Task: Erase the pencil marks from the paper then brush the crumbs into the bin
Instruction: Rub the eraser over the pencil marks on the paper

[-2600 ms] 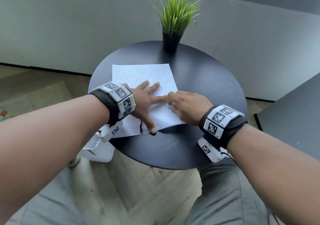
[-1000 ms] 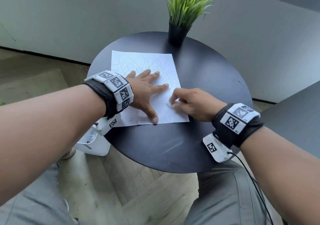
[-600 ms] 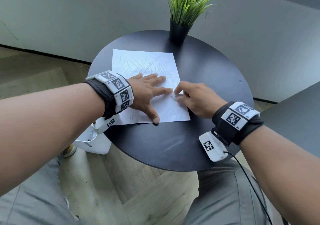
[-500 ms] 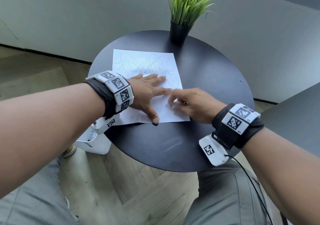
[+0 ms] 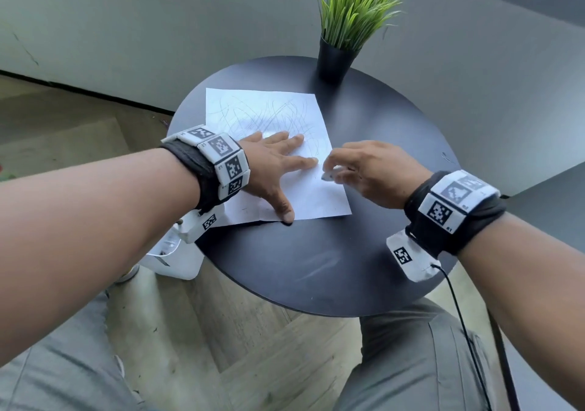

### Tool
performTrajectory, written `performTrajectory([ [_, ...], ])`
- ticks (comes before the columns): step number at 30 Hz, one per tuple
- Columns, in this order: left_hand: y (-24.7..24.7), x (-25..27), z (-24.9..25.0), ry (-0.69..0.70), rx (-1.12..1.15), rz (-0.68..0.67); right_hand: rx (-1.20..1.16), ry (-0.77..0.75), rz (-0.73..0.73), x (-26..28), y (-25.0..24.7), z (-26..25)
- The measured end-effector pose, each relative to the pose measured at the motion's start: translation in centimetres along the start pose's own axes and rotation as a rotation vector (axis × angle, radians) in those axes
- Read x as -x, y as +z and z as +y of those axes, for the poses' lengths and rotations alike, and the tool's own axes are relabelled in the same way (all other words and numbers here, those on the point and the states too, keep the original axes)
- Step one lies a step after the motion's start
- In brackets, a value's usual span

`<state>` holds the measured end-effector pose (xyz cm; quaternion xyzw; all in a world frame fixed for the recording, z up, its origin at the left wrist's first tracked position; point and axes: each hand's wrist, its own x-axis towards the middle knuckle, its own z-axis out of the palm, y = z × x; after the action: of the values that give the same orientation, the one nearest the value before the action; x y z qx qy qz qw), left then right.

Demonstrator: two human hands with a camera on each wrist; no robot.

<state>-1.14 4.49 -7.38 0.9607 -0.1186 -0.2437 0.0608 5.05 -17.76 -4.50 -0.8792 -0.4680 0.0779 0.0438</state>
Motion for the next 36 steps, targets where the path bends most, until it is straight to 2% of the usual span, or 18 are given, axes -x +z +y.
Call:
performTrajectory([
  [7,0.2,0.4,0.5,0.007,-0.003,0.035,0.047,-0.052,0.111,0.7,2.7,-2.4],
  [9,0.3,0.4,0.4,0.007,-0.011,0.043,-0.042,-0.092,0.067,0.6,2.8,-2.6],
  [10,0.3,0.3,0.3,0.005,-0.013,0.040,-0.106,-0.072,0.036,0.6,2.6,-2.4],
  [14,0.4,0.0,0.1,-0.008,-0.031,0.017,-0.278,0.194,0.002,0.6,1.7,-0.5],
  [15,0.4,0.0,0.1,-0.008,-0.034,0.016,-0.281,0.194,-0.009,0.7,1.8,-0.4],
  [19,0.4,0.2,0.3,-0.013,-0.032,0.014,-0.312,0.032,-0.152,0.9,2.1,-1.8],
  [20,0.3,0.2,0.3,-0.015,-0.030,0.010,-0.311,0.037,-0.156,0.7,2.0,-1.7],
  [24,0.2,0.3,0.3,-0.015,-0.029,-0.002,-0.238,0.170,0.013,0.4,1.9,-0.9],
  [28,0.2,0.2,0.4,-0.030,-0.045,-0.017,-0.325,-0.038,-0.215,1.0,2.2,-2.9],
  [30,0.1,0.2,0.4,-0.037,-0.039,-0.022,-0.331,0.016,-0.168,0.5,2.1,-2.5],
  [33,0.1,0.2,0.4,-0.031,-0.030,-0.024,-0.212,0.183,0.036,0.0,2.1,-1.4],
  [34,0.1,0.2,0.4,-0.029,-0.029,-0.022,-0.214,0.163,0.022,0.1,2.1,-1.5],
  [36,0.2,0.2,0.4,-0.036,-0.039,-0.015,-0.291,0.035,-0.107,0.5,2.2,-2.3],
])
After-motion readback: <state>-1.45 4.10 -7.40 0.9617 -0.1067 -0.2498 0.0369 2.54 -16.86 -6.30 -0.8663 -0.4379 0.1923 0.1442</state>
